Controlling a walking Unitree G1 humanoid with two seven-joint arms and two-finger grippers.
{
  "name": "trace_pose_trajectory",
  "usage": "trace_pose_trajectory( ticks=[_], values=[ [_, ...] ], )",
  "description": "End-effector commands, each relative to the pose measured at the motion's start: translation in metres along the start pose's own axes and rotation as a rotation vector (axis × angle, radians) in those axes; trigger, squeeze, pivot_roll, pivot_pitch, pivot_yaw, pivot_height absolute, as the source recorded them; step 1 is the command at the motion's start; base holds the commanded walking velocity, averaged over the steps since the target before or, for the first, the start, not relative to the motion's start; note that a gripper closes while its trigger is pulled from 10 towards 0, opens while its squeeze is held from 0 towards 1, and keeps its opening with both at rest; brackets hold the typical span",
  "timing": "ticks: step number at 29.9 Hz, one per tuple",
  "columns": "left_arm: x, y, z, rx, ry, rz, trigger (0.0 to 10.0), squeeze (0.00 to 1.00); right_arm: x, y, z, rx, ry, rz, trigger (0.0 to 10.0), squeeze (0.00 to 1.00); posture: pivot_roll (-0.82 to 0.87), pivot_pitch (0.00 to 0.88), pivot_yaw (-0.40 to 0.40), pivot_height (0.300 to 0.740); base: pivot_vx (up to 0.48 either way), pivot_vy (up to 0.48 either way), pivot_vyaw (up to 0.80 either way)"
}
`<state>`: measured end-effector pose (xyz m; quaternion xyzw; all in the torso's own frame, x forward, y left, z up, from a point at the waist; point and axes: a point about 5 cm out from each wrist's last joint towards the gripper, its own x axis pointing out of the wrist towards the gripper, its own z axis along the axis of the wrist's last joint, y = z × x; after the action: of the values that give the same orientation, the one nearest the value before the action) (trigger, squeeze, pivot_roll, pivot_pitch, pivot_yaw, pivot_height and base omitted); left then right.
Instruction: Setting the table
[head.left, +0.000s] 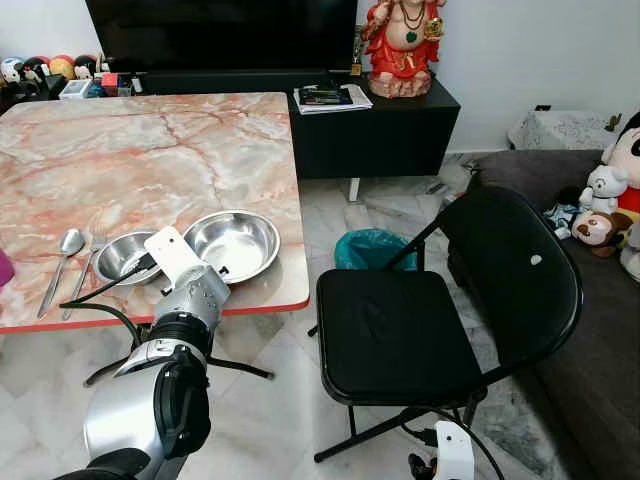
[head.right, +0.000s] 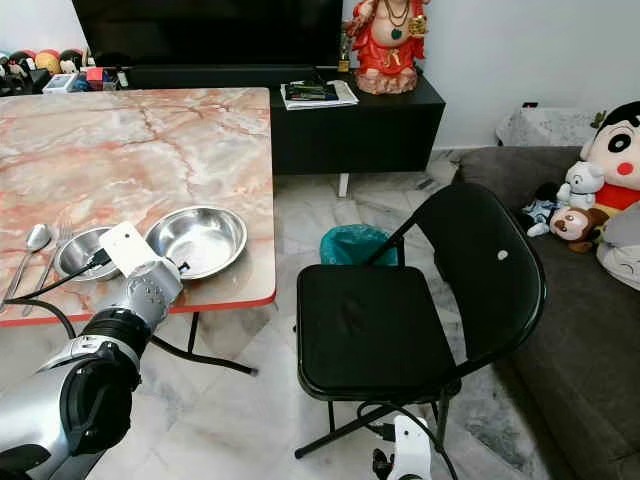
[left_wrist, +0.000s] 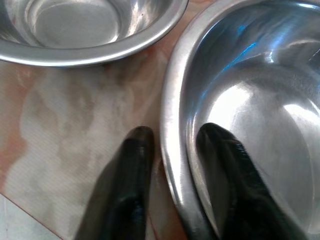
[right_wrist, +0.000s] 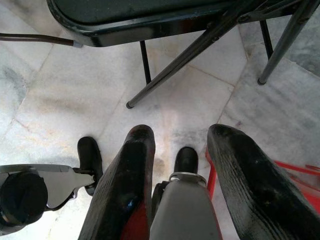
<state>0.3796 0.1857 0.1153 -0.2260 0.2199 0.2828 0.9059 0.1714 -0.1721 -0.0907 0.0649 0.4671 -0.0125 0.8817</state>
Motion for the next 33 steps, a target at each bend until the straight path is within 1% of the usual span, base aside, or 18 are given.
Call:
trace_pose_trajectory(
  ticks=[1, 12, 16, 19, 20, 21, 22, 23, 24, 25, 26, 28, 30, 31, 33],
  values=[
    [-0.001, -0.004, 0.004, 0.000, -0.006, -0.004, 0.0, 0.00, 0.001, 0.001, 0.005, 0.009, -0.010, -0.002, 10.0, 0.00, 0.01, 0.000, -0.002, 0.740, 0.000, 0.000, 0.00],
    [-0.001, -0.004, 0.004, -0.006, -0.009, -0.001, 0.0, 0.00, 0.001, -0.003, 0.008, 0.005, -0.014, -0.006, 10.0, 0.00, 0.01, 0.000, -0.004, 0.740, 0.000, 0.000, 0.00],
    [-0.001, -0.004, 0.004, -0.011, -0.008, 0.001, 0.0, 0.00, 0.000, -0.004, 0.004, 0.004, -0.008, -0.006, 10.0, 0.00, 0.01, 0.000, -0.004, 0.740, 0.000, 0.000, 0.00],
    [-0.002, -0.005, 0.006, -0.047, -0.032, -0.012, 0.0, 0.00, -0.001, -0.006, -0.002, 0.005, 0.000, -0.007, 10.0, 0.00, 0.01, 0.000, -0.004, 0.740, 0.000, 0.000, 0.00],
    [-0.004, -0.011, 0.012, -0.093, -0.068, -0.079, 0.0, 0.00, -0.002, -0.006, -0.004, 0.005, 0.003, -0.008, 10.0, 0.00, 0.01, 0.000, -0.004, 0.740, 0.000, 0.000, 0.00],
    [-0.006, -0.018, 0.018, -0.140, -0.107, -0.152, 1.6, 0.00, -0.002, -0.006, -0.005, 0.005, 0.004, -0.008, 10.0, 0.00, 0.01, 0.000, -0.006, 0.740, 0.000, 0.000, 0.00],
    [-0.010, -0.024, 0.025, -0.188, -0.149, -0.222, 4.3, 0.00, -0.002, -0.006, -0.006, 0.006, 0.005, -0.009, 10.0, 0.00, 0.01, 0.000, -0.006, 0.740, 0.000, 0.000, 0.00],
    [-0.012, -0.028, 0.029, -0.218, -0.176, -0.263, 4.3, 0.00, -0.002, -0.006, -0.006, 0.006, 0.006, -0.009, 10.0, 0.00, 0.01, 0.000, -0.006, 0.740, 0.000, 0.000, 0.00],
    [-0.015, -0.031, 0.033, -0.227, -0.210, -0.306, 10.0, 0.00, -0.002, -0.006, -0.006, 0.006, 0.006, -0.009, 10.0, 0.00, 0.01, 0.000, -0.006, 0.740, 0.000, 0.000, 0.00],
    [-0.021, -0.037, 0.040, -0.235, -0.279, -0.391, 10.0, 0.00, -0.003, -0.007, -0.007, 0.007, 0.007, -0.011, 10.0, 0.00, 0.01, 0.000, -0.007, 0.740, 0.000, 0.000, 0.00],
    [-0.026, -0.039, 0.045, -0.234, -0.324, -0.433, 10.0, 0.00, -0.003, -0.007, -0.007, 0.007, 0.006, -0.012, 10.0, 0.00, 0.01, 0.000, -0.008, 0.740, 0.000, 0.000, 0.00],
    [-0.029, -0.039, 0.049, -0.208, -0.382, -0.459, 10.0, 0.00, -0.002, -0.007, -0.006, 0.006, 0.005, -0.013, 10.0, 0.00, 0.00, 0.000, -0.009, 0.740, 0.000, 0.000, 0.00],
    [-0.031, -0.038, 0.053, -0.203, -0.422, -0.471, 10.0, 0.00, -0.002, -0.007, -0.006, 0.006, 0.004, -0.014, 10.0, 0.00, 0.01, 0.000, -0.011, 0.740, 0.000, 0.000, 0.00],
    [-0.034, -0.033, 0.059, -0.195, -0.479, -0.476, 10.0, 0.00, -0.002, -0.007, -0.005, 0.005, 0.002, -0.014, 10.0, 0.00, 0.01, 0.000, -0.011, 0.740, 0.000, 0.000, 0.00],
    [-0.034, -0.031, 0.061, -0.193, -0.499, -0.480, 10.0, 0.00, -0.002, -0.007, -0.005, 0.004, 0.001, -0.013, 10.0, 0.00, 0.01, 0.000, -0.011, 0.740, 0.000, 0.000, 0.00]
  ],
)
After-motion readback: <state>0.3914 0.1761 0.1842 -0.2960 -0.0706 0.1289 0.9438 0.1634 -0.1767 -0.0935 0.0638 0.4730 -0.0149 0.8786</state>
